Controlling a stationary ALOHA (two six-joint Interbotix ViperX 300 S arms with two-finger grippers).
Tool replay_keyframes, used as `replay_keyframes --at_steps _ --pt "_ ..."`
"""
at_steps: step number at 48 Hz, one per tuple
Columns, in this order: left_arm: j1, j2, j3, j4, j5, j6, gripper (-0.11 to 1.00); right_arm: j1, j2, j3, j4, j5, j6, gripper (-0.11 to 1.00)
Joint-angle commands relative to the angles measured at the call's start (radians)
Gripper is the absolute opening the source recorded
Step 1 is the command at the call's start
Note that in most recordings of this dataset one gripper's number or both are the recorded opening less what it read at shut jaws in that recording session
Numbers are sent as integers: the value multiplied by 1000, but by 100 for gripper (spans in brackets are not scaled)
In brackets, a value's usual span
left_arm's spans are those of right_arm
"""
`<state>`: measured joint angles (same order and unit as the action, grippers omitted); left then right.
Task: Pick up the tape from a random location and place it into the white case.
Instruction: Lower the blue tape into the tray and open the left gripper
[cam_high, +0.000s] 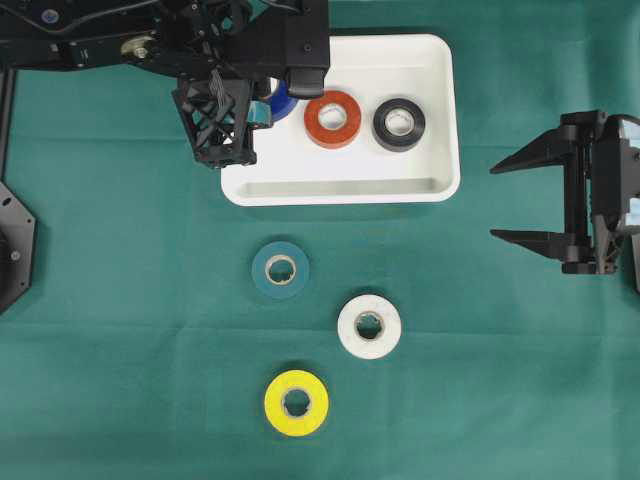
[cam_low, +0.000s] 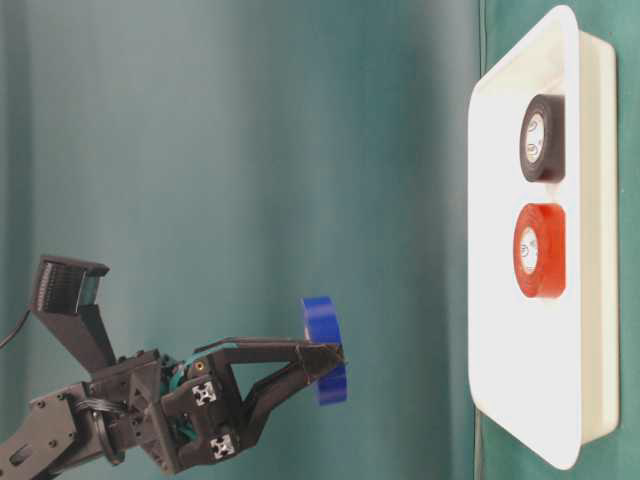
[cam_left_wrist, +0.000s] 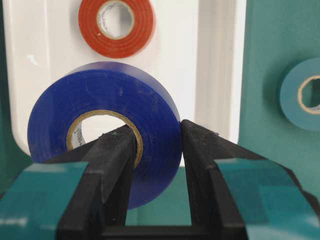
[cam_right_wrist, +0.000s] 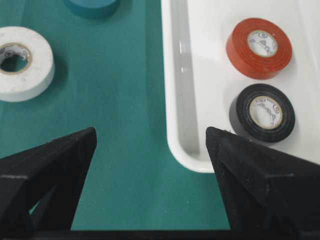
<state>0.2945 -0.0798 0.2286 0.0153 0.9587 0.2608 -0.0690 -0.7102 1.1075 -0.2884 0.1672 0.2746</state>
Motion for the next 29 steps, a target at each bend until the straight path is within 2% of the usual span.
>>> replay_keyframes --at_steps 1,19,29 --pt "2 -6 -8 2 -21 0 22 0 0 -26 0 0 2 88" --pt "32 71 69 2 -129 2 22 0 0 -26 -2 2 2 88" --pt "58 137 140 2 -242 2 22 -2 0 -25 -2 2 5 88"
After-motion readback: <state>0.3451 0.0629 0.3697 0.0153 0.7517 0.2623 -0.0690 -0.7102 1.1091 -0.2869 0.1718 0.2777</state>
